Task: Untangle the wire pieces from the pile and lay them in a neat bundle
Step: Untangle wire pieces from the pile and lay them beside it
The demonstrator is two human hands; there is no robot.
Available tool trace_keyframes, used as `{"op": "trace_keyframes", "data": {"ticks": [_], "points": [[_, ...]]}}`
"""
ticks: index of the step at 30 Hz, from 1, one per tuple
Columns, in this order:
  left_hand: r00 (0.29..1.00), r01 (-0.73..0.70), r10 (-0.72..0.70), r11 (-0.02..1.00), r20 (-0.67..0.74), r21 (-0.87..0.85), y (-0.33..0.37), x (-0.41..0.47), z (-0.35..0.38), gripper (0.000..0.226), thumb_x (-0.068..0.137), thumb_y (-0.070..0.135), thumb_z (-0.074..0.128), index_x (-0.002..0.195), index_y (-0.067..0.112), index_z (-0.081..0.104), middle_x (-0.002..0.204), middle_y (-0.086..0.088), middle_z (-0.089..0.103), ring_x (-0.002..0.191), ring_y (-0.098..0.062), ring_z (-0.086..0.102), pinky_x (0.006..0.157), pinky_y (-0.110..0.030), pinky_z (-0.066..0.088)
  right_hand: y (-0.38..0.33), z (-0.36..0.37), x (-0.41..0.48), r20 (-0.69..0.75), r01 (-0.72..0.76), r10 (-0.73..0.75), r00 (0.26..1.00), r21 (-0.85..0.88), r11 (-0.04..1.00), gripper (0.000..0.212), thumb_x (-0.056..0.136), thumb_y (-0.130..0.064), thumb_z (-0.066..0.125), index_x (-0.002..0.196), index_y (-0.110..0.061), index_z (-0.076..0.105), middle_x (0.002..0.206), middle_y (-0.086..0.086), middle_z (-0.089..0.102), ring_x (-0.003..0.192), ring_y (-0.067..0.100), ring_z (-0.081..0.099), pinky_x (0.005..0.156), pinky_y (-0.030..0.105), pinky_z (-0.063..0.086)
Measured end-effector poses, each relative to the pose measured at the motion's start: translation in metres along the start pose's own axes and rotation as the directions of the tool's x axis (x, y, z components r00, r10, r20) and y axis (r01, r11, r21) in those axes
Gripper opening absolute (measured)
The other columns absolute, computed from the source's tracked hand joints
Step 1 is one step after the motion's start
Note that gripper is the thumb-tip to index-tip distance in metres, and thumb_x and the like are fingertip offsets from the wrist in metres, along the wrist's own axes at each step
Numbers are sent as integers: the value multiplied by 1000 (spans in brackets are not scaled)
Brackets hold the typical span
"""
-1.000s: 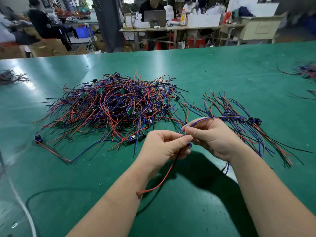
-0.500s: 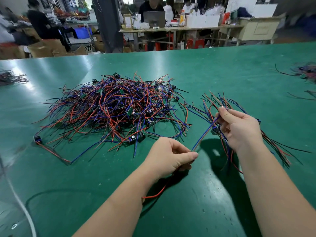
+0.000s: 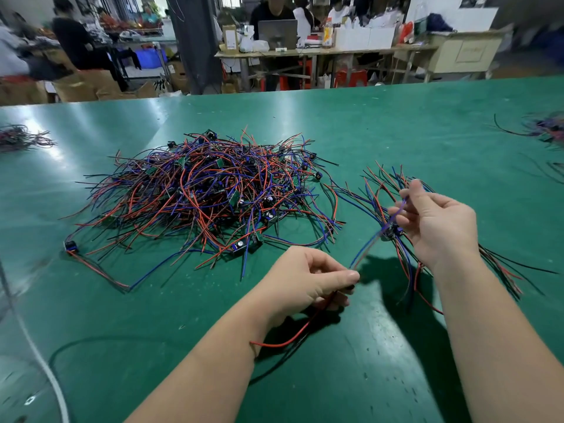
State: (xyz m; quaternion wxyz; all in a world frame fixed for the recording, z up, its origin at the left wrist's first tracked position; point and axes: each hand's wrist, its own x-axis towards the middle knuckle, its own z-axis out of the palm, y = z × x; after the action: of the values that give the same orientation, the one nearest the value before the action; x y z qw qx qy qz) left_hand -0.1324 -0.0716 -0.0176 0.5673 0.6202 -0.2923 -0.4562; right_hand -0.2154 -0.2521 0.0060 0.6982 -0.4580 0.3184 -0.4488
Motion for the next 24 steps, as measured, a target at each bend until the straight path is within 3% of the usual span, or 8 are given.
{"op": "trace_keyframes", "data": {"ticks": [2, 4, 6, 9, 12, 17, 21, 24], "points": [[1000, 4, -9, 978, -23, -207, 3, 1, -1, 13, 78, 20, 73, 70, 10, 68, 72, -8, 71, 56, -12, 66, 50, -20, 52, 3, 3, 3, 2, -27, 27, 1000, 47, 999, 25, 97, -25, 53, 89, -1, 57, 74, 11, 66, 62, 18, 68, 52, 18, 53], [988, -13, -42, 936, -147, -353, 7, 5, -5, 17, 68, 27, 73, 64, 11, 68, 69, -7, 71, 53, -9, 65, 48, -18, 52, 8, 7, 2, -2, -6, 6, 1000, -129, 992, 22, 97, -24, 53, 106, -3, 55, 92, 9, 62, 71, 17, 66, 57, 18, 53], [960, -57, -77, 887, -268, -459, 8, 9, -11, 19, 69, 26, 72, 71, 8, 65, 66, -5, 71, 52, -7, 65, 47, -17, 52, 14, 13, -7, 132, 97, -56, 990, -326, 940, 14, 93, -17, 59, 106, -11, 57, 89, 6, 63, 68, 13, 66, 55, 17, 51], [931, -109, -94, 850, -353, -515, 7, 11, -16, 16, 82, 20, 67, 82, 6, 59, 63, -4, 70, 51, -7, 65, 46, -18, 52, 23, 26, -33, 558, 301, -28, 830, -405, 863, 18, 82, -12, 72, 96, -23, 65, 81, 2, 68, 67, 11, 65, 61, 20, 52], [924, -127, -50, 895, -380, -428, 3, 12, -14, 18, 86, 20, 65, 77, 7, 58, 50, 0, 59, 41, -6, 55, 47, -21, 53, 31, 33, -46, 732, 563, -64, 678, -461, 686, 26, 72, -16, 82, 89, -30, 68, 83, -7, 72, 73, 6, 66, 72, 19, 53], [933, -167, 33, 922, -360, -349, 7, 12, -12, 25, 94, 26, 56, 79, 8, 65, 69, -4, 72, 60, -13, 69, 55, -25, 57, 33, 31, -40, 609, 626, -300, 734, -436, 647, 27, 80, -5, 74, 101, -22, 72, 91, -10, 70, 77, -2, 63, 78, 20, 50], [900, -210, 93, 949, -426, -236, 8, 12, -13, 31, 97, 26, 52, 76, 11, 69, 76, -4, 74, 64, -15, 70, 57, -25, 57, 23, 24, -28, 373, 677, -564, 736, -388, 626, 34, 86, -4, 66, 114, -24, 64, 100, -5, 69, 83, 9, 65, 80, 20, 51], [875, -197, 100, 967, -474, -161, 6, 12, -14, 30, 98, 24, 52, 77, 10, 68, 77, -3, 73, 61, -14, 68, 55, -24, 56, 23, 17, -17, 245, 564, -528, 813, -555, 612, 29, 85, -5, 67, 110, -19, 66, 96, -7, 67, 77, 8, 63, 80, 21, 50]]}}
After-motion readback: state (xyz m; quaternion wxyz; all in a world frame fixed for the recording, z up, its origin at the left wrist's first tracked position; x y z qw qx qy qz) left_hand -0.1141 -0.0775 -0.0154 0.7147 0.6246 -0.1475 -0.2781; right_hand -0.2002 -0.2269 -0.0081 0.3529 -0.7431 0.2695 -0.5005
